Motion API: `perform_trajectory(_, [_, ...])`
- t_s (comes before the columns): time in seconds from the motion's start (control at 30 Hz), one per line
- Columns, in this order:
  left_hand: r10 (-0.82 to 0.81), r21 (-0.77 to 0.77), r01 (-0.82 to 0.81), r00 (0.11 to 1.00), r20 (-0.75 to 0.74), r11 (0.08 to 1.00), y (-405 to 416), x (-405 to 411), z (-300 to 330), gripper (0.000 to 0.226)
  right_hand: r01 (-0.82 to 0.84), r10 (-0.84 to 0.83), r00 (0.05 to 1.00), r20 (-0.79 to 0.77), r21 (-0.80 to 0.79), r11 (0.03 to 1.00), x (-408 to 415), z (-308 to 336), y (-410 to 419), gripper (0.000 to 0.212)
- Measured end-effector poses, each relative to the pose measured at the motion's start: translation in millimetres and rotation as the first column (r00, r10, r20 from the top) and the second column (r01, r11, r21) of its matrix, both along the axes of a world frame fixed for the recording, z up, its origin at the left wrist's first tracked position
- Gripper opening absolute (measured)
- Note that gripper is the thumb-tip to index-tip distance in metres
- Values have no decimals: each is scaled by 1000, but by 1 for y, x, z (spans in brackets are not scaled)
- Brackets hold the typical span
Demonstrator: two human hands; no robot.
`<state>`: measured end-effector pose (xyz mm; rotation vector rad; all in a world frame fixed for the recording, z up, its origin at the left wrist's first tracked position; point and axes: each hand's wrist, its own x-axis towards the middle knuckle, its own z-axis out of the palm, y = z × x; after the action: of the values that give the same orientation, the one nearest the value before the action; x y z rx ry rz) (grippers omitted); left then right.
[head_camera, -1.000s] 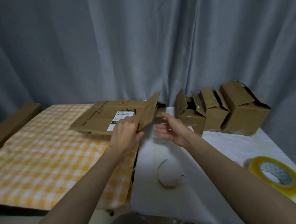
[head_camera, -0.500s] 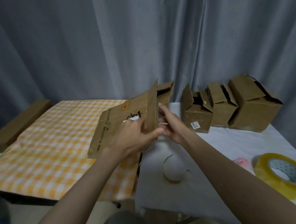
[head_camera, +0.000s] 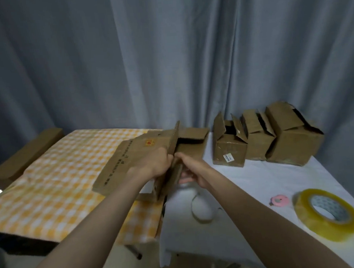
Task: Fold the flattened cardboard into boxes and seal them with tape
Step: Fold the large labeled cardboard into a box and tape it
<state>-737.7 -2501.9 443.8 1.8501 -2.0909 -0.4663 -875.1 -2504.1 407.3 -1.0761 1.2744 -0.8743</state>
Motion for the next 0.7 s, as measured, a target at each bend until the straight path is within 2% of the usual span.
perform_trajectory(0.1, [46, -96, -46, 999, -6, 994, 20, 2, 21, 29, 36, -35, 997, -67, 11, 999, 11, 3, 14, 17])
perform_trajectory(0.23, [148, -200, -147, 989, -8, 969, 38, 12, 63, 30, 98, -110, 990, -88, -130, 987, 10, 34, 23, 21])
perform_trajectory(0.37, [176, -256, -210, 973, -148, 944, 57, 5, 110, 31, 91, -163, 967, -197, -333, 939, -10, 92, 32, 15])
perform_trajectory(0.47, [140, -276, -219, 951, -277, 936, 75, -14, 138, 38, 55, -203, 935, -292, -443, 895, -31, 139, 45, 9])
perform_trajectory(0.6, [43, -228, -170, 879, -474, 959, 106, -41, 160, 39, 81, -340, 855, -392, -547, 833, -71, 182, 66, 28])
perform_trajectory(0.7, [7, -191, -143, 817, -577, 971, 131, -65, 170, 38, 179, -487, 782, -388, -608, 773, -107, 199, 88, 25])
